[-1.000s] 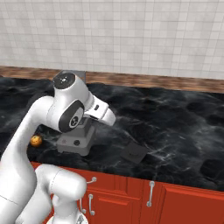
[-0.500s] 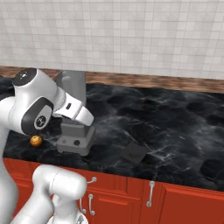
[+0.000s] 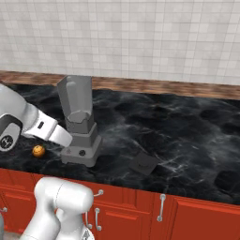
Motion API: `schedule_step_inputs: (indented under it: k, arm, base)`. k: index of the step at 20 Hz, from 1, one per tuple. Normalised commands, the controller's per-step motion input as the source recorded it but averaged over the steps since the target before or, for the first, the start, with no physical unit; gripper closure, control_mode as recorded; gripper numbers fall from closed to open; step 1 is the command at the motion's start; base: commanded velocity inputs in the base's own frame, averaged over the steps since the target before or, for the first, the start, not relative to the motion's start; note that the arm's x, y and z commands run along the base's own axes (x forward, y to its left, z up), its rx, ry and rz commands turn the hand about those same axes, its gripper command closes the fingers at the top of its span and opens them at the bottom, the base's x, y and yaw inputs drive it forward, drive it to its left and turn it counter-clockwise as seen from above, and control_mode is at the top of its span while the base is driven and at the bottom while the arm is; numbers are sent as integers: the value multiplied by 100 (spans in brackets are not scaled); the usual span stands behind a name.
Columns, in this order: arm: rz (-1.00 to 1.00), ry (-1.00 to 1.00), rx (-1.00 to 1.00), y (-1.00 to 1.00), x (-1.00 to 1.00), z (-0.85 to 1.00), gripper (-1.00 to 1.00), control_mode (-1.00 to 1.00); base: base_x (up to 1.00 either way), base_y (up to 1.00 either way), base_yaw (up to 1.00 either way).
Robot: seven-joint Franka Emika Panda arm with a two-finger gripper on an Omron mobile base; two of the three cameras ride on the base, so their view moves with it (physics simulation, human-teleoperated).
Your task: Open the blender lid, put the orange in the blender, close the lid, and start the blender.
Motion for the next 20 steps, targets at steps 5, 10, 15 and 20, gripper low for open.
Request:
schedule_step_inputs:
  k: [5, 10, 15, 20]
  arm:
    - [0, 13, -10, 95, -10, -14, -100, -100]
    - [0, 16, -13, 100, 0, -18, -100, -100]
    - [0, 14, -11, 98, 6, -12, -100, -100]
    - [0, 15, -4, 63, 44, -19, -100, -100]
  base:
    - [0, 0, 0]
    - [0, 0, 0]
    - [0, 0, 0]
    - [0, 0, 0]
